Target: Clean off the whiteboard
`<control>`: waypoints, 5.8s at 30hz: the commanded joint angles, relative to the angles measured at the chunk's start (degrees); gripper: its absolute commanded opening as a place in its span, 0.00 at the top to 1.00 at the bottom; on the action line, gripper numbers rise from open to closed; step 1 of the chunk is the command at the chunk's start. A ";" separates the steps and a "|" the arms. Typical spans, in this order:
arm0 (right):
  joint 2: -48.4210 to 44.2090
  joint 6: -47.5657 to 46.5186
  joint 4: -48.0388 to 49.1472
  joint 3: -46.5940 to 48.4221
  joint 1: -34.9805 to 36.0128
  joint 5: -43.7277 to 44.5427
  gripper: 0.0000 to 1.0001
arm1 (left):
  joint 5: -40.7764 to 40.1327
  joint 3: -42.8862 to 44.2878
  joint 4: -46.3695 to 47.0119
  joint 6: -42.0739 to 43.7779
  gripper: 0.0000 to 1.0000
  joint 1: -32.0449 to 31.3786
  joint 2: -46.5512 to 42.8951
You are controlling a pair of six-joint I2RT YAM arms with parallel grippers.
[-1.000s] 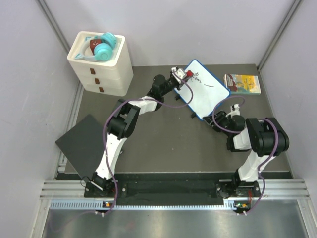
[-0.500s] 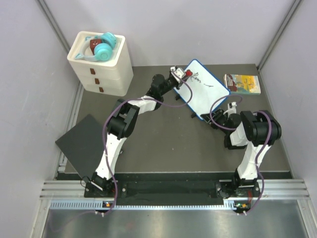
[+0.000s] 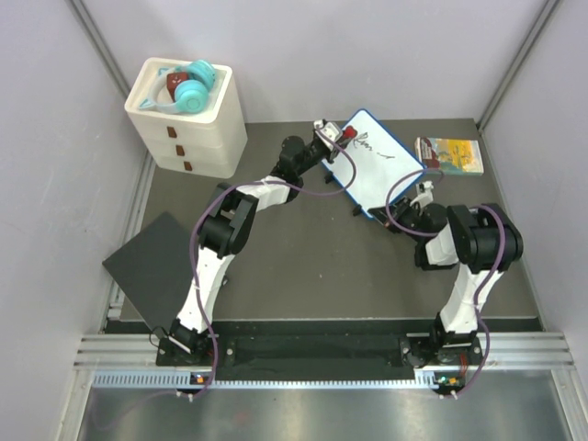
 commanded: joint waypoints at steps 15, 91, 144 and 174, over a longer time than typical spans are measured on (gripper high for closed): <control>-4.57 -8.94 -39.12 6.78 6.07 8.15 1.00 | -0.47 1.52 4.21 -3.12 1.00 0.20 -0.84; -1.14 -10.08 -24.36 -8.16 14.25 12.37 1.00 | 7.80 21.90 -2.91 -4.59 1.00 0.37 19.09; -1.05 -11.40 -23.39 -8.42 15.21 12.37 1.00 | 18.11 39.05 -12.56 6.01 1.00 -12.72 22.80; -0.79 -11.84 -23.13 -8.24 15.39 12.28 1.00 | 19.12 22.54 9.92 -8.99 1.00 -8.76 20.43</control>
